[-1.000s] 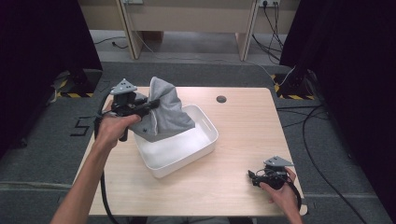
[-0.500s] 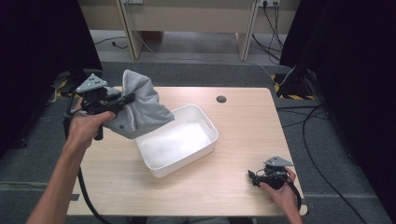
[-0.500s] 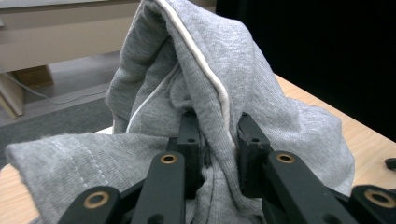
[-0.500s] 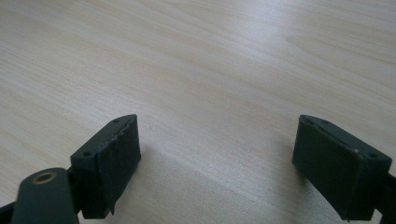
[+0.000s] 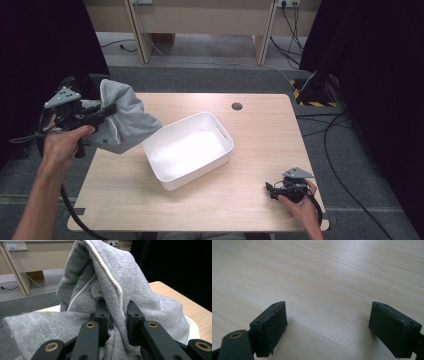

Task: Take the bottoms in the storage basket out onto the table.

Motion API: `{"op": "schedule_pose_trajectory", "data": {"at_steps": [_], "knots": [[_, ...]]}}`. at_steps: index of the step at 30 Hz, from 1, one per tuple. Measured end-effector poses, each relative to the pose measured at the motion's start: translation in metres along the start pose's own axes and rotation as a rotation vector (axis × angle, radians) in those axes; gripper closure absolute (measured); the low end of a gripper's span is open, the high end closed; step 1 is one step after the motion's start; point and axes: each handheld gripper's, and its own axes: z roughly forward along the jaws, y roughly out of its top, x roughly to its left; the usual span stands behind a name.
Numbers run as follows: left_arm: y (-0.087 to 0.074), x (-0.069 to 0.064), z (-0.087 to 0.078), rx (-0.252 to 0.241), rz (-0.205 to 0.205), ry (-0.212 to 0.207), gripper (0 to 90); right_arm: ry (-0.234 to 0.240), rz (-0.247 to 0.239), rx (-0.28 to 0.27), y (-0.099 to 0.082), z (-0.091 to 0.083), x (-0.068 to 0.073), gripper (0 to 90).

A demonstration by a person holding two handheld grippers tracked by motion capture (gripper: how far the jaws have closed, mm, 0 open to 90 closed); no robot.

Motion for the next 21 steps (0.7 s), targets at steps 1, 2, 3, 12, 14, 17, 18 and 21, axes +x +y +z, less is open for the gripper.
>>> {"op": "schedule_pose_trajectory", "data": {"at_steps": [1, 2, 3, 12, 14, 17, 18, 21], "knots": [[-0.003, 0.003, -0.001, 0.002, -0.005, 0.006, 74.2, 0.0, 0.005, 0.001, 0.0, 0.0, 0.0, 15.4], [-0.006, 0.006, -0.003, 0.005, -0.007, 0.014, 74.2, 0.0, -0.001, 0.0, 0.0, 0.0, 0.0, 15.4], [-0.01, 0.01, -0.004, 0.008, -0.009, 0.024, 74.2, -0.001, -0.001, 0.0, 0.0, 0.0, 0.0, 15.4], [-0.041, 0.031, -0.011, 0.019, -0.036, 0.078, 74.2, -0.003, 0.001, 0.0, 0.0, 0.0, 0.0, 15.4], [-0.048, 0.034, -0.011, 0.027, -0.039, 0.086, 74.2, -0.004, 0.001, 0.0, 0.0, 0.0, 0.0, 15.4], [-0.058, 0.037, -0.012, 0.029, -0.051, 0.094, 74.2, -0.004, 0.001, 0.002, 0.0, 0.0, 0.0, 15.4], [-0.062, 0.038, -0.011, 0.03, -0.048, 0.096, 74.1, -0.004, 0.001, 0.002, 0.0, 0.0, 0.0, 15.4], [-0.072, 0.039, -0.01, 0.036, -0.052, 0.1, 74.2, -0.004, 0.001, 0.003, 0.0, 0.0, 0.0, 15.4]]}}
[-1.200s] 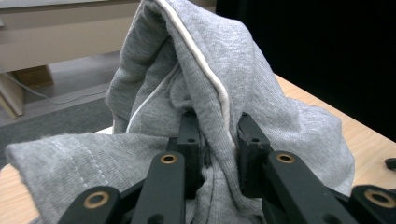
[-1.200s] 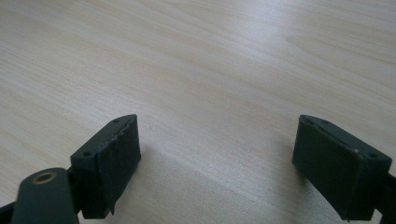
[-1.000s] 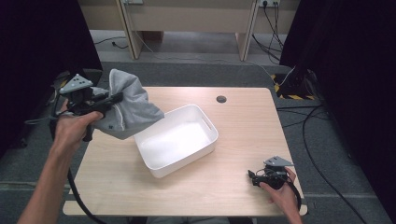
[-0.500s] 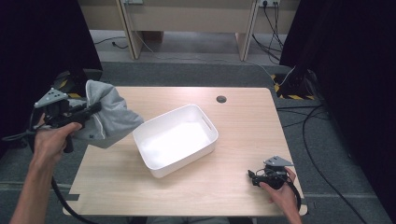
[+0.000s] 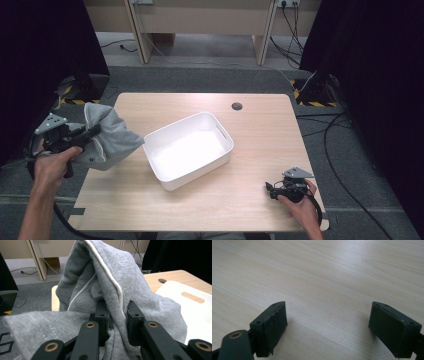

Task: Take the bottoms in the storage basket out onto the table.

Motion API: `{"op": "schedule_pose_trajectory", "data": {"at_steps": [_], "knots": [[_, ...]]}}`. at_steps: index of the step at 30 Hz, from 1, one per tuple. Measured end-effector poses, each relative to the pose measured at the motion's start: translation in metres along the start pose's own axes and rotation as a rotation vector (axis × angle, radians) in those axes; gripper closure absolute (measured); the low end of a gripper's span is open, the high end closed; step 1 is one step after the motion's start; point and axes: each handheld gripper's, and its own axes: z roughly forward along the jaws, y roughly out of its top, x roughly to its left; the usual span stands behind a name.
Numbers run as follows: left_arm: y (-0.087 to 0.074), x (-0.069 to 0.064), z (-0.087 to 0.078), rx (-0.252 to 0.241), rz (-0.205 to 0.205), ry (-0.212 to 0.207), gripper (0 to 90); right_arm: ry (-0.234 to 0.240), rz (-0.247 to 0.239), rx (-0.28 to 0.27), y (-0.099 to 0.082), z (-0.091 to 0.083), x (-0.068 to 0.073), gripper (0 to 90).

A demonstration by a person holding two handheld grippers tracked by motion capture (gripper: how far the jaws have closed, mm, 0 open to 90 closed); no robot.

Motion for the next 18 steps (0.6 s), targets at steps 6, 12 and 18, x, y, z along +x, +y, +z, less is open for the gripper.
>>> {"op": "schedule_pose_trajectory", "data": {"at_steps": [6, 12, 18], "knots": [[-0.02, 0.002, 0.006, 0.028, -0.002, 0.008, 74.1, 0.0, 0.0, 0.0, 0.0, 0.0, 0.0, 15.4], [-0.039, 0.003, 0.014, 0.06, -0.007, 0.016, 74.1, 0.0, 0.001, 0.0, 0.0, 0.0, 0.0, 15.4], [-0.051, 0.002, 0.019, 0.06, -0.021, 0.017, 74.1, 0.0, 0.001, 0.0, 0.0, 0.0, 0.0, 15.4]]}}
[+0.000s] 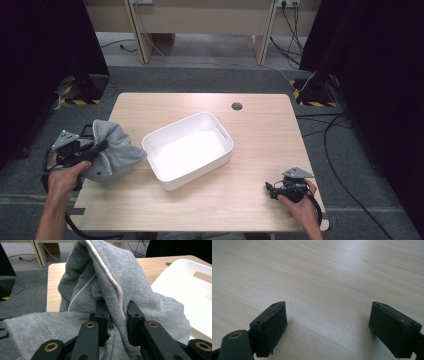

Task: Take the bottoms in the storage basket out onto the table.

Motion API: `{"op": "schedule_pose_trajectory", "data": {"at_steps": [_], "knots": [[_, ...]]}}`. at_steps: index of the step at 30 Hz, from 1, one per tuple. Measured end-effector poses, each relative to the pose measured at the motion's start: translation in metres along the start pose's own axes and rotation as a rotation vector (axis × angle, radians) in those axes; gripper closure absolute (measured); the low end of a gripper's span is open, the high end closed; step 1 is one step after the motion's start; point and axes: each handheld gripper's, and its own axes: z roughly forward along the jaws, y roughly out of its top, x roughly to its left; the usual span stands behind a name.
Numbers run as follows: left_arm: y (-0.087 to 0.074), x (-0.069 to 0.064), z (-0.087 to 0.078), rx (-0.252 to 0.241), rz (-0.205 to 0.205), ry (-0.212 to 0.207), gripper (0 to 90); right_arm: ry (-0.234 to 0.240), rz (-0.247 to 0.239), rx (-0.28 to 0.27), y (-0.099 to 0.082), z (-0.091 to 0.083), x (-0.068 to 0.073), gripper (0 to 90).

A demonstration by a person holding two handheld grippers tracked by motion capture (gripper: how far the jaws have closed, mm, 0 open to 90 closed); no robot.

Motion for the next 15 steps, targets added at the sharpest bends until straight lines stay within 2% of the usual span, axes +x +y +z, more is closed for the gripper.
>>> {"op": "schedule_pose_trajectory", "data": {"at_steps": [6, 15], "knots": [[-0.011, -0.005, 0.004, 0.017, 0.002, -0.006, 73.9, 0.0, 0.0, 0.0, 0.0, 0.0, 0.0, 15.4], [-0.038, -0.012, 0.023, 0.092, -0.014, -0.017, 73.6, 0.0, 0.0, 0.0, 0.0, 0.0, 0.0, 15.4]]}}
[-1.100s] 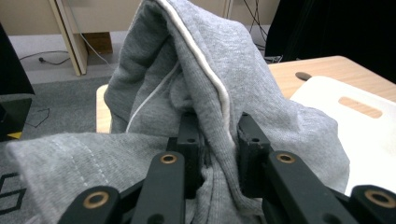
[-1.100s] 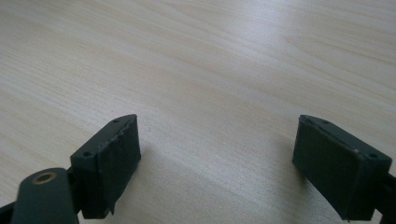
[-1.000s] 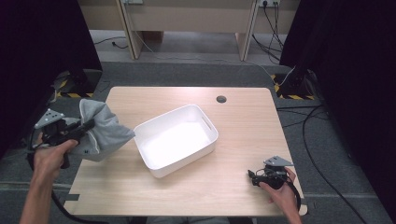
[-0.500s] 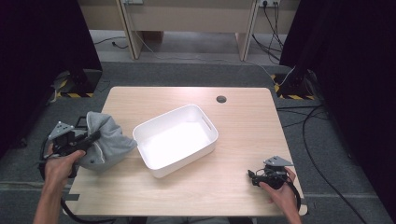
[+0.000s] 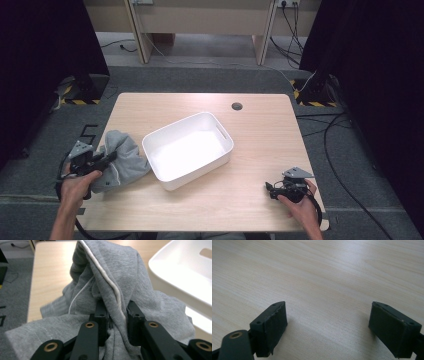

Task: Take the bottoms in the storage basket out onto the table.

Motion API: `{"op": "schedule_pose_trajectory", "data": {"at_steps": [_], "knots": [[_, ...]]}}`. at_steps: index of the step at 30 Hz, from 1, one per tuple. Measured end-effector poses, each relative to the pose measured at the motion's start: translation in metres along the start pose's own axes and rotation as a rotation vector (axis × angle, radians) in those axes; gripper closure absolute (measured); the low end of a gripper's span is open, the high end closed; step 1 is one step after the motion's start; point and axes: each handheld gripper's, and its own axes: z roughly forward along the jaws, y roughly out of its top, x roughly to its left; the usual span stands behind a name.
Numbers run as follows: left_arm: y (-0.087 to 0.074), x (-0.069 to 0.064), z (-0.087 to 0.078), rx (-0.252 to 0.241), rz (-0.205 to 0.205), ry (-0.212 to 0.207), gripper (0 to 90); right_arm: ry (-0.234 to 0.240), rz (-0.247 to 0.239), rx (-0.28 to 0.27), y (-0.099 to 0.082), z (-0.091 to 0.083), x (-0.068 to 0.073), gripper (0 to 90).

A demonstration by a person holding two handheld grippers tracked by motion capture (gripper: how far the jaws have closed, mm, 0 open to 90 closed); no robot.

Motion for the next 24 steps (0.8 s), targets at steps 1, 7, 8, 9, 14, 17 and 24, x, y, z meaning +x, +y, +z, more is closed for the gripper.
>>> {"op": "schedule_pose_trajectory", "data": {"at_steps": [1, 7, 8, 9, 14, 17, 24], "knots": [[-0.002, -0.001, 0.002, 0.009, -0.003, -0.001, 73.6, 0.0, 0.0, 0.0, 0.0, 0.0, 0.0, 15.4], [-0.013, -0.005, 0.014, 0.043, -0.004, 0.007, 73.3, -0.001, 0.0, 0.0, 0.0, 0.0, 0.0, 15.4], [-0.015, -0.005, 0.016, 0.047, -0.007, 0.009, 73.2, 0.0, 0.0, 0.0, 0.0, 0.0, 0.0, 15.4], [-0.017, -0.004, 0.017, 0.049, -0.009, 0.012, 73.2, 0.0, 0.0, 0.0, 0.0, 0.0, 0.0, 15.5], [-0.024, -0.004, 0.024, 0.071, -0.022, 0.019, 72.7, 0.0, 0.0, 0.0, 0.0, 0.0, 0.0, 15.5], [-0.027, -0.005, 0.03, 0.089, -0.025, 0.028, 71.9, 0.0, 0.0, 0.0, 0.0, 0.0, 0.0, 15.5], [-0.036, -0.005, 0.037, 0.079, -0.025, 0.035, 69.6, 0.001, -0.001, 0.0, 0.0, 0.0, 0.0, 15.5]]}}
